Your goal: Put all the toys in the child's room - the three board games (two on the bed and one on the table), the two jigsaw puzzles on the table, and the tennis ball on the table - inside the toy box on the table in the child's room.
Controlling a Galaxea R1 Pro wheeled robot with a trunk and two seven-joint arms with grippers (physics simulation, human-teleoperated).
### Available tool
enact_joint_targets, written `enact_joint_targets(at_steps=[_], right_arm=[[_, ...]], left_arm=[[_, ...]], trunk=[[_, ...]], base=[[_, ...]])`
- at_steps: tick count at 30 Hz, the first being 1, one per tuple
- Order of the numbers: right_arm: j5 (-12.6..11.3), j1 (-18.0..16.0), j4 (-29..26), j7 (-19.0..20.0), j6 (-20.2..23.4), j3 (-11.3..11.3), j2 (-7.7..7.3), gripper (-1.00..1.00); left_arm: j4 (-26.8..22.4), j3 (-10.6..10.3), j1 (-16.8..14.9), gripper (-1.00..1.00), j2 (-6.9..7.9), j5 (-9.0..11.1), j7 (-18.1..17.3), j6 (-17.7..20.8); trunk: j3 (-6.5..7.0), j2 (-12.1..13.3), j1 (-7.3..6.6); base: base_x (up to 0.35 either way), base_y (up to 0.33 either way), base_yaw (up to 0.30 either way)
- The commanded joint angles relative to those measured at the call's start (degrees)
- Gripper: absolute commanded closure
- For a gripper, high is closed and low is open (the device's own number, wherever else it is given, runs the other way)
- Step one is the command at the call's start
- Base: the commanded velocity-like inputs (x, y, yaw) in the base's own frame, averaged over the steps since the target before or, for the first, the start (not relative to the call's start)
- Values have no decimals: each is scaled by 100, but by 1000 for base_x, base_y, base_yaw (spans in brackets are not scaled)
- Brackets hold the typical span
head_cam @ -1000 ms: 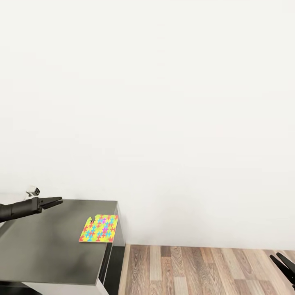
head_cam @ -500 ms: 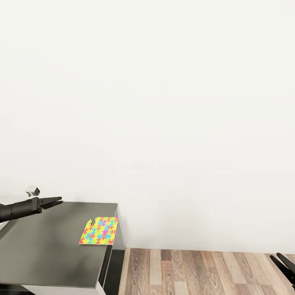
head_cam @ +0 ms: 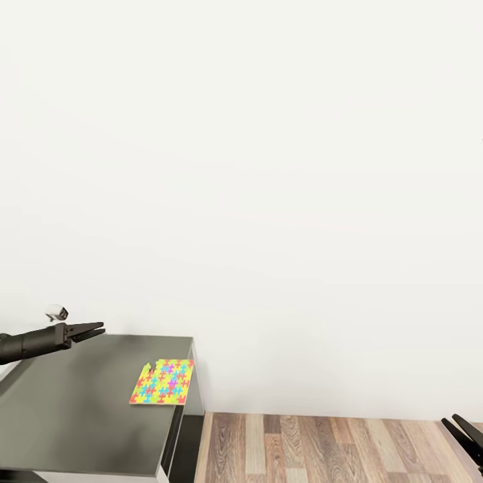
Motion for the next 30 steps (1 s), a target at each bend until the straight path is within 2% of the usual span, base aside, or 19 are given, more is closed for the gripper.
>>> enact_joint_targets(at_steps=[1, 30], right_arm=[[-38, 1, -3, -6, 46, 3, -2, -100], [-38, 0, -17, -6, 45, 3, 5, -100]], left_arm=[[1, -48, -6, -100, 4, 38, -19, 61], [-2, -48, -6, -100, -8, 40, -19, 61]], trunk=[[-2, -12, 4], [269, -12, 4]], base=[[0, 0, 0], [0, 0, 0]])
